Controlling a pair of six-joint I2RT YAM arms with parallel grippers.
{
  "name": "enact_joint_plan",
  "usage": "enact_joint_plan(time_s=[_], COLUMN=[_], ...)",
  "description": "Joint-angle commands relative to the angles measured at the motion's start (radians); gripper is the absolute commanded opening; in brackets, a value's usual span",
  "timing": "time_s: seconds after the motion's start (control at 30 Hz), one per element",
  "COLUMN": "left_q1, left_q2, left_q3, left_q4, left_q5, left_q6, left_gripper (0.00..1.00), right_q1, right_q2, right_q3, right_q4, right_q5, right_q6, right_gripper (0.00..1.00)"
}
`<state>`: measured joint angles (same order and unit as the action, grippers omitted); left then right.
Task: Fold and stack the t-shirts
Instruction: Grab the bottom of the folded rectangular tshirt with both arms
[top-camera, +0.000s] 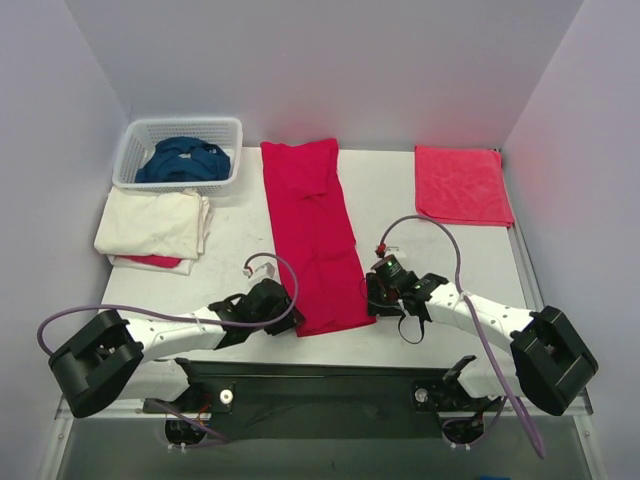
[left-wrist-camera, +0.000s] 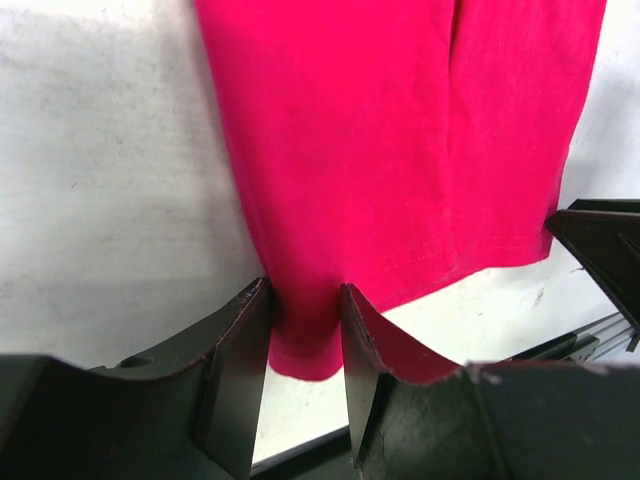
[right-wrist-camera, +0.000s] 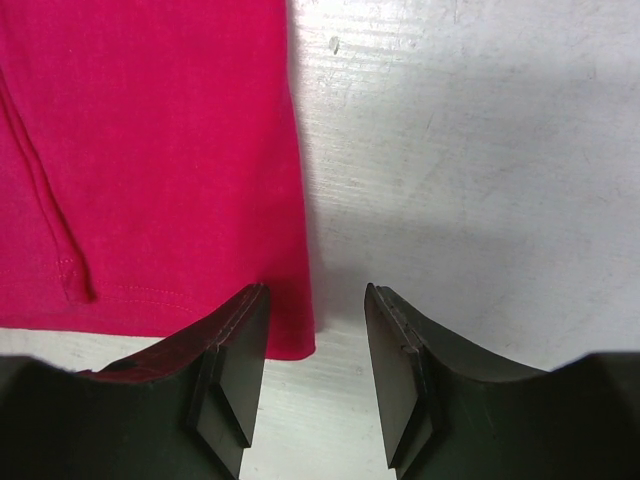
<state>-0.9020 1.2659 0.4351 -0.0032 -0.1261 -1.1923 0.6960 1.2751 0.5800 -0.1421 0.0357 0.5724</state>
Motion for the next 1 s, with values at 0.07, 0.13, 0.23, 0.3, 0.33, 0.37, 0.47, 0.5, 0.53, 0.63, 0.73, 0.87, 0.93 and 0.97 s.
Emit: enact_joint_plan(time_s=[0.07,0.13,0.23,0.3,0.33,0.37,0.47,0.5,0.53,0.63,0.73,0.87,0.93,0.97], left_q1=[-0.014,-0.017,-0.020,-0.020,-0.020,-0.021,-0.020,-0.023,-0.021,-0.021,-0.021,-0.021,-0.023,-0.023], left_q2=[-0.065,-0.077,-0.086,-0.079,-0.073,-0.066,-0.046,-0.046,-0.049,-0.072,-0.102,-0.141,-0.152,-0.161], left_q3=[-0.025,-0.025,-0.032,-0.041,-0.039,-0.041,-0.036,-0.033,-0.032,-0.036,-0.051,-0.061,-0.059,-0.062], left_q4=[-0.064,-0.086,-0.095,-0.087,-0.086,-0.083,-0.080,-0.093,-0.107,-0.139,-0.156,-0.172,-0.185,-0.188], left_q5=[0.002,0.000,-0.004,-0.007,-0.007,-0.004,0.006,0.008,0.003,-0.007,-0.017,-0.027,-0.032,-0.032], left_q6=[-0.026,-0.027,-0.029,-0.032,-0.033,-0.033,-0.032,-0.030,-0.027,-0.024,-0.027,-0.033,-0.033,-0.033], left_gripper=[0.44,0.45,0.45,0.45,0.45,0.45,0.43,0.41,0.34,0.26,0.05,0.00,0.00,0.00], right_q1=[0.014,0.020,0.028,0.031,0.031,0.031,0.031,0.031,0.033,0.037,0.039,0.046,0.048,0.051], right_q2=[0.018,0.024,0.036,0.046,0.049,0.055,0.067,0.069,0.070,0.073,0.075,0.064,0.052,0.037], right_q3=[-0.020,-0.028,-0.039,-0.046,-0.048,-0.049,-0.049,-0.049,-0.048,-0.048,-0.052,-0.063,-0.071,-0.071], right_q4=[0.018,0.027,0.038,0.041,0.042,0.044,0.045,0.045,0.045,0.045,0.045,0.039,0.027,0.021], right_q5=[-0.019,-0.028,-0.028,-0.026,-0.028,-0.028,-0.055,-0.060,-0.065,-0.072,-0.089,-0.096,-0.097,-0.097], right_q6=[0.020,0.026,0.030,0.032,0.032,0.032,0.034,0.034,0.035,0.037,0.034,0.034,0.040,0.041], right_gripper=[0.43,0.42,0.42,0.40,0.39,0.38,0.33,0.29,0.27,0.17,0.00,0.00,0.00,0.00])
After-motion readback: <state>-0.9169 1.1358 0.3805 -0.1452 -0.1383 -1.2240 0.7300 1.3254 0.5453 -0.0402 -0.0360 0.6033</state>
